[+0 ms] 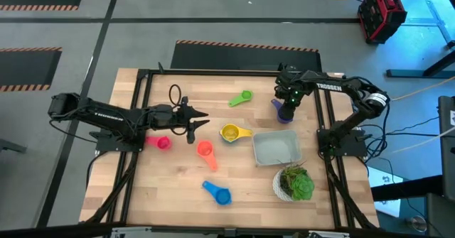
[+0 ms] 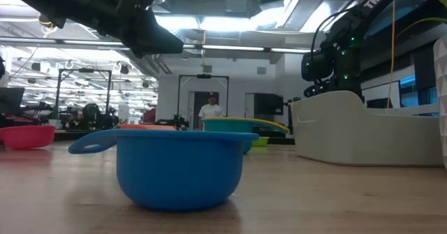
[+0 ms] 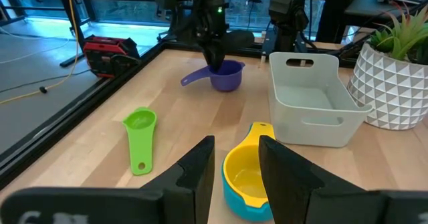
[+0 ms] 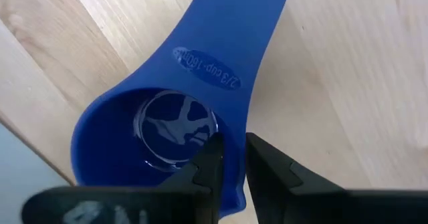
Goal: Nest measuring cups in basket
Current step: Stack the violet measuring cup on top of the yellow measuring cup
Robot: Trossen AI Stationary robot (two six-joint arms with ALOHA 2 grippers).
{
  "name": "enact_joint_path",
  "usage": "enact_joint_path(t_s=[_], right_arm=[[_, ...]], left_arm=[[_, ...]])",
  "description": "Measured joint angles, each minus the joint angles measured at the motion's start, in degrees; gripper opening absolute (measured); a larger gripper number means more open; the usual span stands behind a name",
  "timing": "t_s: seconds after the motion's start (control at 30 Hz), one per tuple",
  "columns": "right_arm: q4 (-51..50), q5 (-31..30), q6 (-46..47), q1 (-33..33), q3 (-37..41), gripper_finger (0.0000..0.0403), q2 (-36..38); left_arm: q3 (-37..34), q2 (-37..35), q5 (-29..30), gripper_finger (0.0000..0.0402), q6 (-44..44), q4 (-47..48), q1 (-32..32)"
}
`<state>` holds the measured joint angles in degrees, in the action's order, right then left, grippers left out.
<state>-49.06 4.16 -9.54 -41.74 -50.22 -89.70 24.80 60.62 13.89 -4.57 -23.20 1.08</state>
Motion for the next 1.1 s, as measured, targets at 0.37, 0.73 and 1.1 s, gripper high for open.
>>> enact_joint_path(t_s=[0.37,0.73,1.1], right_arm=[[0.0,0.3,0.3,0.0,-0.1,0.0012,0.0],[0.5,0.4,2.0,0.0,-1.3,0.0012,-0.1],[-0.3,0.3,4.3,0.0,-12.2,0.0013,0.6]], left_arm=[[0.0,0.0,0.0,0.011,0.0,0.0,0.0],[0.0,0.0,0.0,0.011,0.2,0.0,0.0],[0.0,0.0,0.2,0.011,0.1,0.0,0.0]])
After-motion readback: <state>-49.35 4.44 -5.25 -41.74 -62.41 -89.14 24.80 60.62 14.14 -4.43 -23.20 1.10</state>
